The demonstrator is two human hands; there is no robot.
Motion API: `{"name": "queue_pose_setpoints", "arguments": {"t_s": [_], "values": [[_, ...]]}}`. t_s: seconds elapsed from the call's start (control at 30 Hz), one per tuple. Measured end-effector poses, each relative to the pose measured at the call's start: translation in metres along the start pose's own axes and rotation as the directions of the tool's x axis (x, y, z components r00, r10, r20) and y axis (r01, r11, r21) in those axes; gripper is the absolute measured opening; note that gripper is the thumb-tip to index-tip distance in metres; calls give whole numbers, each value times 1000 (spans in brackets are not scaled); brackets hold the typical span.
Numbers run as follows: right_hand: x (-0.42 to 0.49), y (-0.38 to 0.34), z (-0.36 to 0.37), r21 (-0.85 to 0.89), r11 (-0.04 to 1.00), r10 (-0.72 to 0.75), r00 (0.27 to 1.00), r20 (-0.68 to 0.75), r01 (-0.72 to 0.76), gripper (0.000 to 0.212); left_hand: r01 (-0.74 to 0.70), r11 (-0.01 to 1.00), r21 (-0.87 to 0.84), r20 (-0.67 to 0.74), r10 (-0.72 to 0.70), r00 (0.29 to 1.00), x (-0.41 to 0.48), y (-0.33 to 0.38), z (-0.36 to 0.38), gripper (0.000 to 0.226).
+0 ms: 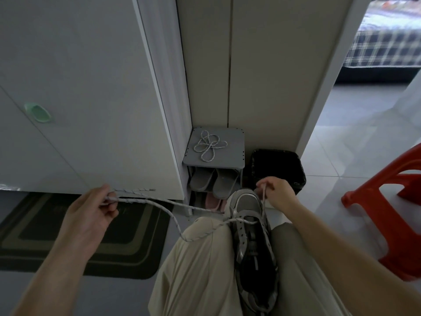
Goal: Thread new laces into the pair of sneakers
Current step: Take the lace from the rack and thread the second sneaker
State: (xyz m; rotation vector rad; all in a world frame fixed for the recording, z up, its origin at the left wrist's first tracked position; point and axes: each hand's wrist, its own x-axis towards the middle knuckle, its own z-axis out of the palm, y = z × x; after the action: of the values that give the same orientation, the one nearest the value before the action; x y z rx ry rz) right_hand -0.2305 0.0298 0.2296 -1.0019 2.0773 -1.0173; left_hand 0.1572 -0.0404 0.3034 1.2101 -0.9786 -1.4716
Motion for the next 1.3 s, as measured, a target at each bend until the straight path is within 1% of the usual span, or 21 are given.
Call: {"name": "queue_pose_setpoints", "arguments": {"t_s": [0.03,0.07,0.13,0.2,0.27,0.33,0.4,0.43,0.5,0.53,0.57,0.6,0.67,0.8,0.9,0.97,1.03,1.1,1.2,1.27,1.3], "values": [[-2,-12,1,242,970,19,1000,4,-20,24,-4,998,60,-5,5,1000,1,-2,0,23],[-5,-24,1,458,887,44,998,41,-58,24,-21,988,155,-9,23,1000,2,-4,-2,26],[-9,-43,-4,747,647,63,987,147,-152,30,-92,900,427,25,90,996,2,-9,-6,32],[-12,-57,-17,870,447,29,975,220,-209,25,-148,774,616,51,147,988,2,-12,-11,35],[-13,-67,-32,913,372,-26,981,194,-170,19,-155,683,713,43,178,983,4,-13,-18,31],[-16,-73,-45,893,437,-50,989,139,-103,18,-145,606,782,48,174,984,9,-15,-26,24],[-20,-73,-53,780,625,-69,995,75,-16,18,-138,525,840,69,149,986,15,-18,-35,19],[-22,-70,-56,667,744,-88,995,50,32,18,-135,484,864,78,136,988,17,-20,-39,17],[-25,-60,-62,320,939,-141,990,32,123,16,-129,416,900,96,99,990,18,-22,-46,13],[-27,-54,-63,110,980,-172,984,56,165,13,-131,392,911,107,82,991,19,-23,-49,12],[-29,-47,-64,-87,974,-202,975,95,210,9,-131,378,916,115,65,991,19,-23,-52,11],[-30,-39,-63,-233,939,-228,964,134,255,5,-129,381,915,119,51,992,18,-22,-53,12],[-34,-27,-57,-367,878,-247,948,199,306,8,-130,443,887,123,44,991,14,-16,-51,15],[-42,-30,-30,-434,823,-238,916,323,367,9,-152,638,755,186,14,983,1,-4,-19,24],[-51,-49,-3,-445,775,-295,880,372,448,24,-33,826,562,294,-163,942,-12,2,19,25],[-59,-60,10,-438,753,-303,849,432,491,32,53,883,466,361,-244,900,-17,4,43,25],[-64,-66,18,-461,718,-298,829,474,521,34,107,910,400,406,-281,870,-20,5,60,25],[-67,-69,20,-452,710,-353,828,435,540,35,140,921,364,447,-304,841,-23,4,72,24],[-75,-80,23,-242,739,-529,763,371,629,39,162,903,398,516,-366,774,-30,0,87,23],[-83,-92,27,-96,758,-561,720,408,645,39,172,879,445,547,-419,725,-33,-5,96,23],[-85,-95,30,-84,749,-574,706,414,658,32,180,867,465,551,-443,707,-34,-7,100,24]]}}
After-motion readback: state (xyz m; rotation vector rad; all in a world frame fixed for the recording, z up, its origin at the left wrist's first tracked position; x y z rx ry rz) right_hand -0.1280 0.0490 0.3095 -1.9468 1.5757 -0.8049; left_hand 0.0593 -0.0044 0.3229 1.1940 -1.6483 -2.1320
